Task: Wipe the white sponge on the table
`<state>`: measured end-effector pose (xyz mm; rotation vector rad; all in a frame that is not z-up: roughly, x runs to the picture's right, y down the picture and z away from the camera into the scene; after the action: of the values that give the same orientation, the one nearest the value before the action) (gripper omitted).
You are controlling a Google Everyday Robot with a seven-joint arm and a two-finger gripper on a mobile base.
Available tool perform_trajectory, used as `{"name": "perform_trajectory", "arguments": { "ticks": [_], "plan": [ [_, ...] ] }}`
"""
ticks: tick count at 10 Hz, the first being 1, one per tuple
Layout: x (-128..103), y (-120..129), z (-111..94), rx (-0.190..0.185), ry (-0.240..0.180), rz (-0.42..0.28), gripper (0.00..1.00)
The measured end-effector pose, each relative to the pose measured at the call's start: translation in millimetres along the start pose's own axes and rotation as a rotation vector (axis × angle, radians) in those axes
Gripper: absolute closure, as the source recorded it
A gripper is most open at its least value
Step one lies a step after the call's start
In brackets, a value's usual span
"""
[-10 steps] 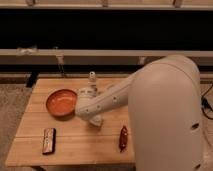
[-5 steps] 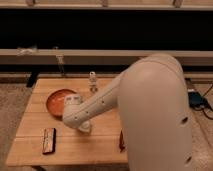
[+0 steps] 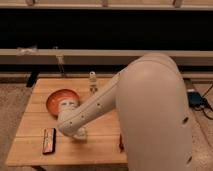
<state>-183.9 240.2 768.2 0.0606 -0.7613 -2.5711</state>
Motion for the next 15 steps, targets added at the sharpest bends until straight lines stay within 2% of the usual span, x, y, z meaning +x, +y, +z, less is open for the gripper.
{"name": "perform_trajectory", "arguments": {
  "ticks": [3, 5, 8, 15],
  "plan": [
    [-23.3, -13.0, -2.3, 0.026, -0.026, -0.026, 0.86],
    [-37.3, -14.7, 1.7, 0.038, -0.05, -0.019, 0.86],
    [-75.7, 5.0, 6.9, 0.037, -0.093, 0.052, 0.86],
    [-79.1, 8.5, 6.9, 0.031, -0.101, 0.062, 0.86]
  ]
}}
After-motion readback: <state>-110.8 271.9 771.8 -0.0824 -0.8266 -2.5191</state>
